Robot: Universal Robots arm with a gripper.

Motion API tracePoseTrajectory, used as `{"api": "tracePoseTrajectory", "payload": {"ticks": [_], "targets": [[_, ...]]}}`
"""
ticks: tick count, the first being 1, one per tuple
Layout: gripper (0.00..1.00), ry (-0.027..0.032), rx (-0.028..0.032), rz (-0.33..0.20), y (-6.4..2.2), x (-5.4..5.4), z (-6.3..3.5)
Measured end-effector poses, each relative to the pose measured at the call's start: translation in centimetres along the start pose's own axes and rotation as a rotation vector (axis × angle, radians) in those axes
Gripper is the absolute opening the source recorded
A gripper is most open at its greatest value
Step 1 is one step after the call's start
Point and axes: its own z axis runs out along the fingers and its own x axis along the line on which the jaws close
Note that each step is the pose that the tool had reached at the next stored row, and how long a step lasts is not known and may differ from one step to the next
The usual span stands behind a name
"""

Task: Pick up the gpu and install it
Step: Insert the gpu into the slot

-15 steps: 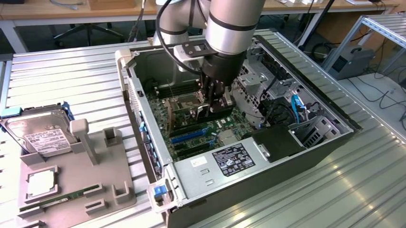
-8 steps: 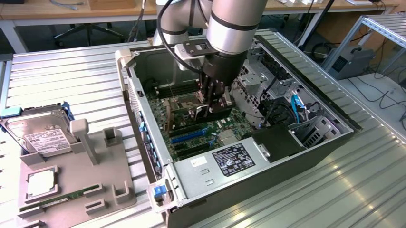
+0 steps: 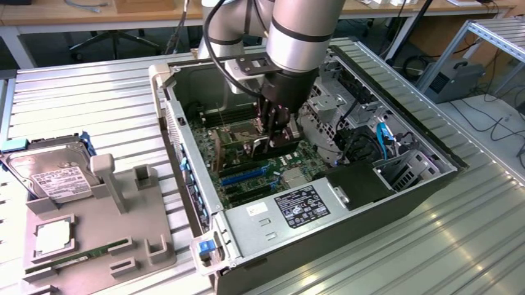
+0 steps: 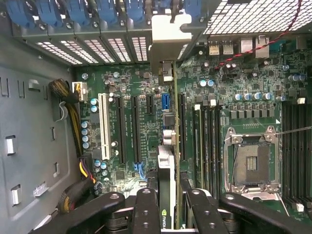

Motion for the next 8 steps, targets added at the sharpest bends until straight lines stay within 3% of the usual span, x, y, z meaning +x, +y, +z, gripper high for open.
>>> {"api": "tracePoseTrajectory", "payload": {"ticks": [8], "targets": [[0.27, -0.0003, 0.0000, 0.001, 0.01, 0.00, 0.01]]}}
